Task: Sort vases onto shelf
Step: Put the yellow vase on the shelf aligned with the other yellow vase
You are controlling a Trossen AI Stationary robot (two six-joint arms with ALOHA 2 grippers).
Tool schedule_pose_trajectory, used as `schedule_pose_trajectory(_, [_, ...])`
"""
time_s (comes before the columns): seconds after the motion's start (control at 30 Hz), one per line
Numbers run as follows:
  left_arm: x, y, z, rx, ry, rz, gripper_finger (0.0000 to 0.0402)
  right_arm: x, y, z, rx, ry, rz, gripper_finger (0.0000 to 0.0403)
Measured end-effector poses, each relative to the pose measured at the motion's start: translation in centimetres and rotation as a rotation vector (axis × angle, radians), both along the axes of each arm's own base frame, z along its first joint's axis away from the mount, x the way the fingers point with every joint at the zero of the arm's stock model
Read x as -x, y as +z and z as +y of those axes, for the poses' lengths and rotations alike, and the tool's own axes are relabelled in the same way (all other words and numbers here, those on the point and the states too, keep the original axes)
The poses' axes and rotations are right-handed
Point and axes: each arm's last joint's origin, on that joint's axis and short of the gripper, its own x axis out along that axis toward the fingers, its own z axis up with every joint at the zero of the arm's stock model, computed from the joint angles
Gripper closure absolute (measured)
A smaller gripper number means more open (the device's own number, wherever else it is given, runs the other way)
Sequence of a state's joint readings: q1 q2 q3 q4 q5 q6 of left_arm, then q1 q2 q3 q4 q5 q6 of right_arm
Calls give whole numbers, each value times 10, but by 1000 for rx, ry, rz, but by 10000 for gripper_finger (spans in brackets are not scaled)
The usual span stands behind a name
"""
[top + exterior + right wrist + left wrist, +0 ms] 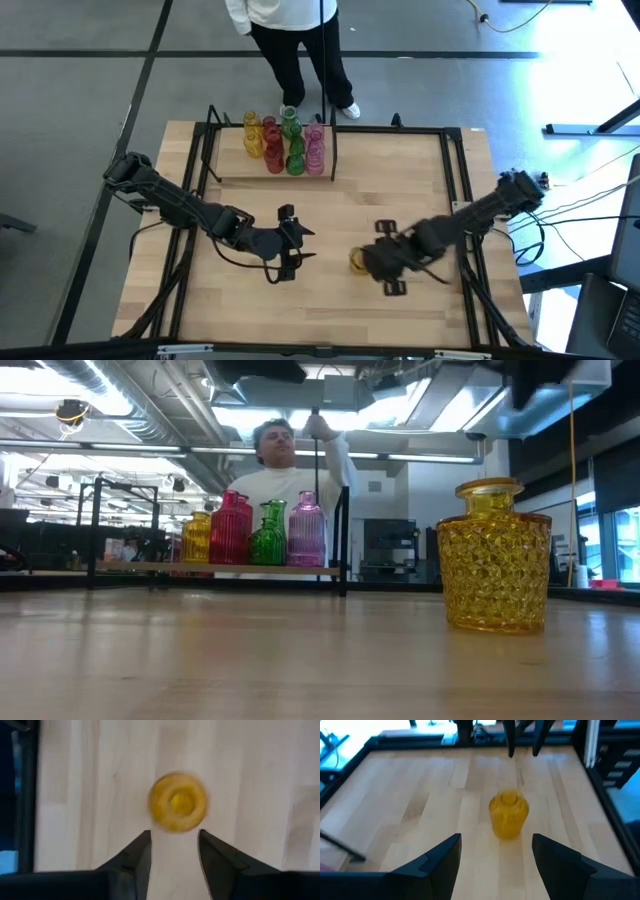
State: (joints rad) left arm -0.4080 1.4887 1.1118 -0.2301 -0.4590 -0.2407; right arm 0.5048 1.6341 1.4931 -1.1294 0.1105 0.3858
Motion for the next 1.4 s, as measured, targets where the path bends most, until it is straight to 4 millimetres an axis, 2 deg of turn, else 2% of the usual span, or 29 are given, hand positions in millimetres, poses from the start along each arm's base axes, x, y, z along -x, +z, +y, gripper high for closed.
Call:
schedule_pose_trajectory(0.2, [-22,-8,-4,2,-64,-83,164,59,-17,7,0,-78,-131,260])
schedule_pose_trajectory(0.33, [-43,-14,3,55,-117,-173,164,94,-42,2,-52,-145,-248,260])
schedule_pose_trajectory(0.47, [-60,-25,14,117,-146,-195,164,115,-71,-4,-94,-178,-339,260])
schedule_pose_trajectory(0.7, [-99,-42,21,180,-124,-83,164,124,-109,-13,-47,-174,-397,260])
schedule_pose_trajectory(0.93, [-137,-43,25,220,-27,176,164,127,-126,-20,30,-209,-462,260])
schedule_pose_trajectory(1.1, [-161,-43,24,246,2,234,164,130,-136,-23,37,-219,-482,260])
schedule_pose_trajectory(1.23, [-171,-48,26,246,23,272,164,132,-142,-26,43,-224,-484,260])
schedule_pose_trajectory(1.4, [-170,-60,26,270,32,305,164,133,-146,-26,27,-227,-495,260])
